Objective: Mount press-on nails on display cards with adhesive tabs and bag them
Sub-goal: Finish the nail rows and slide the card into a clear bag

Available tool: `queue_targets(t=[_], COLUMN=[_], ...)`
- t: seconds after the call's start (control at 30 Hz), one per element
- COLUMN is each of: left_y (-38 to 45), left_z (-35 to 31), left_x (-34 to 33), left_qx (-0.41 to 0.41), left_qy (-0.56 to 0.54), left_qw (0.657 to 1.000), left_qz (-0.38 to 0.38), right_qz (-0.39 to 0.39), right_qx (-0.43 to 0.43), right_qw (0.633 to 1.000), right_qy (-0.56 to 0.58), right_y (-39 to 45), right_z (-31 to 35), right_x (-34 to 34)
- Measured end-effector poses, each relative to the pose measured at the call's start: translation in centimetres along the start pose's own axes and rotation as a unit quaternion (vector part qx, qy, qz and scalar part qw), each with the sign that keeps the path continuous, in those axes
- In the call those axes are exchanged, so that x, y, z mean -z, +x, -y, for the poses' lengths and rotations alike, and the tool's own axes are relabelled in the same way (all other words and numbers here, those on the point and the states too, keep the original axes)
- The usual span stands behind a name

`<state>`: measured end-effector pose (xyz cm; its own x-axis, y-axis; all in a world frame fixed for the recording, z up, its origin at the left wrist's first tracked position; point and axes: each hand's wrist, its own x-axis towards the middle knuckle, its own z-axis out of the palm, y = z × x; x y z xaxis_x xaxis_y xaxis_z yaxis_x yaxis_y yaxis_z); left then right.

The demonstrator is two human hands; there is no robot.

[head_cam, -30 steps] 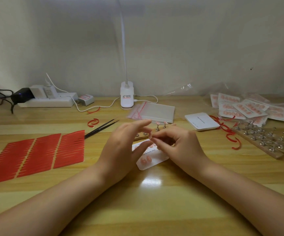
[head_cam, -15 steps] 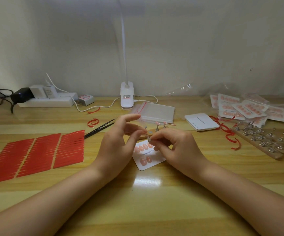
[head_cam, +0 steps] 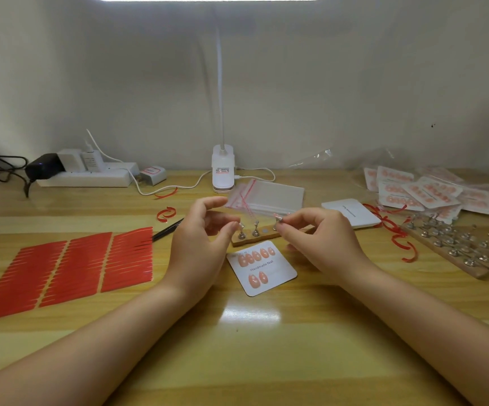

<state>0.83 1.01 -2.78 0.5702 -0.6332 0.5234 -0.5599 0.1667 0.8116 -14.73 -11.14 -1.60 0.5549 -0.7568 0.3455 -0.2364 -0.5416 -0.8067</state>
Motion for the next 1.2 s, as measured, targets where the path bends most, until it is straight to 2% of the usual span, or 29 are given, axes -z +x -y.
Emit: queue_targets(t=[0.1,0.3,0.47,0.73,0.97,1.13,1.2], left_y=[0.0,-0.1,-0.1,-0.2,-0.2,-0.3,-0.4], left_z=[0.1,0.2,0.4,0.2,0.3,0.4,0.1], left_x=[0.1,0.0,-0.1,-0.1,-0.1,-0.1,0.0], left_qx=[0.007,0.010,0.009,0.006,0.010,-0.001,-0.025], left_qy=[-0.003,-0.017,-0.008,0.006,0.008,0.013,0.020], left_qw=[1.000,1.000,1.000,1.000,1.000,1.000,0.999], left_qz=[-0.007,-0.006,-0.001,0.012,0.012,0.022,0.028], right_qz=[0.012,0.000,0.047,0.041,0.036,0.016,0.041], right_qx=[0.010,0.014,-0.011,0.021,0.015,0.022,0.002], right_qw=[0.997,0.990,0.984,0.981,0.980,0.985,0.989], right_qy=[-0.070,-0.139,-0.172,-0.189,-0.195,-0.168,-0.142], right_y=[0.6,2.0,2.2,2.2,2.3,1.3,1.0], right_z=[0.3,0.0,-0.7,-0.8,-0.7,0.5,1.2], right_x=[-0.3,-1.5,-2.2,-2.4,-2.8,-1.4,-0.7])
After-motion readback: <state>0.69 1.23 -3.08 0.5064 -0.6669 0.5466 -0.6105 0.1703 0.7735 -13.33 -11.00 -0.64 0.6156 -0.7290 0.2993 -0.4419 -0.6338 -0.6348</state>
